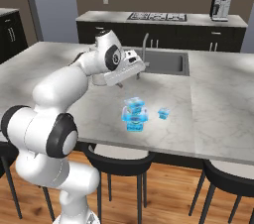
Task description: Stack the yogurt containers by placing the smaller containers on top of the larger containers.
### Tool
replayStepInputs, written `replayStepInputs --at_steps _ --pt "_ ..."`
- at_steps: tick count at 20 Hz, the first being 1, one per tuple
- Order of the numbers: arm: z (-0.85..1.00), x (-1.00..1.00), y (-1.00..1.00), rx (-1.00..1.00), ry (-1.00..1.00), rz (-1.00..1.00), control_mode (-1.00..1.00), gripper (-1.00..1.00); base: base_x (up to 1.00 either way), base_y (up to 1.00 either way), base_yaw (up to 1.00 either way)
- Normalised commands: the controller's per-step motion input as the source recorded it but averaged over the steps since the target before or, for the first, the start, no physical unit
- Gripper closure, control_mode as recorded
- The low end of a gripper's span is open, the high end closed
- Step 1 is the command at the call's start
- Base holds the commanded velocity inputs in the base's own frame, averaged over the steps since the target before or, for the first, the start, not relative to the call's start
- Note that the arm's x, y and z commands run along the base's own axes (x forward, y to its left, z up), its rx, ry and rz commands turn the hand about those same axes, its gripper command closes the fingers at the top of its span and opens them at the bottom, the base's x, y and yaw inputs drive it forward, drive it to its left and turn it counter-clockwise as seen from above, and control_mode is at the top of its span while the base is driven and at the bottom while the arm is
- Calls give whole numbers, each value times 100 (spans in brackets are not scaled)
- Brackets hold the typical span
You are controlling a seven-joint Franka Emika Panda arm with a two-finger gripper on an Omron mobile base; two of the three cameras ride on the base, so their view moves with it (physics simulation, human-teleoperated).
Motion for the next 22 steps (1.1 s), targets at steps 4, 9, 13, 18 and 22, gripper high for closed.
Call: replayStepInputs --at_steps 4,9,13,18,22 --pt "0 -5 -47 17 2 0 -100 -100 0 0 0" --pt "-27 -15 -54 6 -6 -1 -100 -100 0 0 0" --pt "-41 -16 -48 1 -10 -2 -100 -100 0 0 0" --pt "-45 -16 -29 0 -10 -2 -100 -100 0 0 0" --pt "-48 -8 -16 1 -9 -5 -100 -100 0 0 0"
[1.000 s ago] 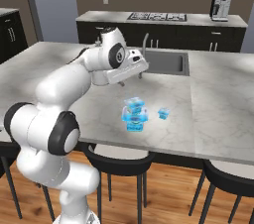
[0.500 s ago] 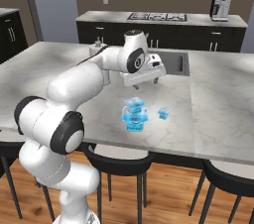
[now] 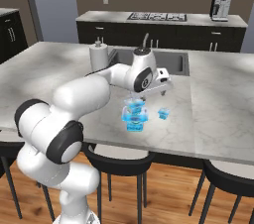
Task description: Stack the yogurt containers by placing the smaller containers on top of the larger containers.
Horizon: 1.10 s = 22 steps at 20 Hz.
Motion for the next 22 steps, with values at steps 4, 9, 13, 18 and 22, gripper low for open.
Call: replayStepInputs --at_steps 4,9,13,18,22 --pt "-31 -2 -19 2 -7 -6 -100 -100 0 0 0" --pt "-1 0 -37 9 -1 -18 -100 -100 0 0 0" --pt "0 -1 -43 19 0 -31 -100 -100 0 0 0" --pt "12 -11 -17 26 0 -31 -100 -100 0 0 0" --pt "25 0 0 18 0 -17 -100 -100 0 0 0"
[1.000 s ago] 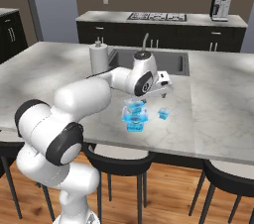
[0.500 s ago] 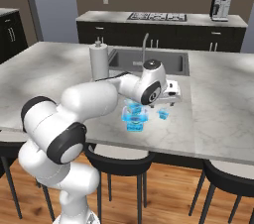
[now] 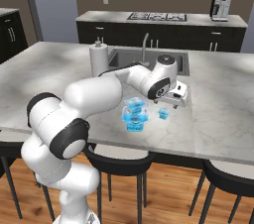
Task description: Stack the yogurt containers by placing the smaller containers on top of the larger containers.
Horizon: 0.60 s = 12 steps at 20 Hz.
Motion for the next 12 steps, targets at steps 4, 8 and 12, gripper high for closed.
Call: replayStepInputs --at_steps 4,8,12 --pt "21 -8 0 14 -5 -13 -100 -100 0 0 0" --pt "2 -1 0 7 -5 -14 -100 -100 0 0 0" --pt "0 0 0 1 -5 -21 -100 -100 0 0 0"
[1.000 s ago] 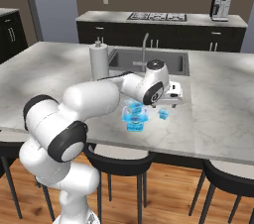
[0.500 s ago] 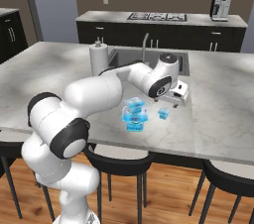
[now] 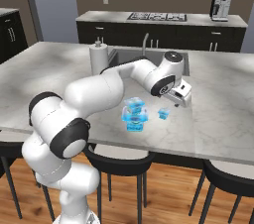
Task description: Stack the yogurt containers by placing the smaller containers on top of the larger containers.
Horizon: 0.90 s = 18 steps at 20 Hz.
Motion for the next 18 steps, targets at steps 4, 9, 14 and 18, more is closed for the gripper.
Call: replayStepInputs --at_steps 4,9,14,18 --pt "0 7 1 0 -1 -26 -100 -100 0 0 0" --pt "0 8 9 2 0 -26 -100 -100 0 0 0" --pt "0 0 5 10 0 -18 -100 -100 0 0 0" --pt "0 0 3 2 0 -9 -100 -100 0 0 0"
